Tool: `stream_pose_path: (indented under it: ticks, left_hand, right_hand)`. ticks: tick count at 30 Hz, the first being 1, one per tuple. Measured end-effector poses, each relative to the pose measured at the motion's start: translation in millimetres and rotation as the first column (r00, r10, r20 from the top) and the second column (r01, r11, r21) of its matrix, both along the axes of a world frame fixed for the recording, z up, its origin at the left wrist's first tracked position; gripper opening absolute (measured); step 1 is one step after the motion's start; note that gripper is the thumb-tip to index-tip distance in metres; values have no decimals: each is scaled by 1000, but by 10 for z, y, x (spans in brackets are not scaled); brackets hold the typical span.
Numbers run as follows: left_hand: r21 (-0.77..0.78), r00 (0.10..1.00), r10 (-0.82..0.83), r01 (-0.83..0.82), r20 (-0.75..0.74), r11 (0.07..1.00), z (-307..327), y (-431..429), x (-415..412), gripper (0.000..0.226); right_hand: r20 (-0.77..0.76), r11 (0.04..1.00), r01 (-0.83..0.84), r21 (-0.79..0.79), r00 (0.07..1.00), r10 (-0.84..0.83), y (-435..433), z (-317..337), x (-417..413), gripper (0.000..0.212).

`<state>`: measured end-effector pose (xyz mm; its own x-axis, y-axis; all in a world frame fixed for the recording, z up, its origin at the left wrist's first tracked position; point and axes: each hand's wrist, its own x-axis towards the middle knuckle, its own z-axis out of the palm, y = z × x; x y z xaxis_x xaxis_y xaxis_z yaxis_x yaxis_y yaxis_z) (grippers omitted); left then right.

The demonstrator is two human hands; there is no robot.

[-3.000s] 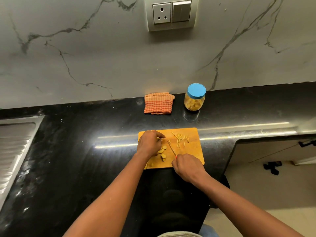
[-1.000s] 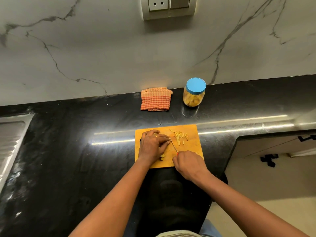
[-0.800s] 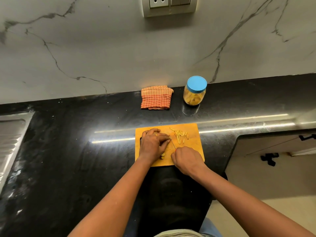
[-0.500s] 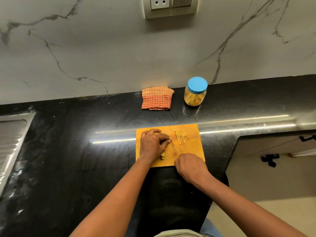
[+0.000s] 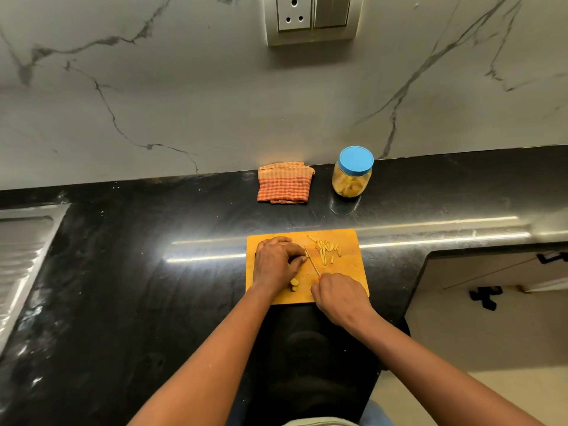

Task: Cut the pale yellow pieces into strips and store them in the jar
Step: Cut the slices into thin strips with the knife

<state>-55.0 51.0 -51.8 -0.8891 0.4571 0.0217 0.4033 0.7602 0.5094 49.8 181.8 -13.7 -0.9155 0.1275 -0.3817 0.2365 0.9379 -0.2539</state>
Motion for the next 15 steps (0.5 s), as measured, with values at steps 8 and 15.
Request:
stream_pose_path:
  ticks: [8, 15]
  left_hand:
    - [1, 1000, 1, -1, -11, 1000, -8, -5, 7, 19]
    - [-37, 999, -12, 11, -30, 999, 10, 11, 7, 17]
  right_hand:
    - [0, 999, -40, 25, 999, 40, -8, -24, -18, 35]
    - [34, 994, -84, 74, 996, 82, -49, -138, -110, 33]
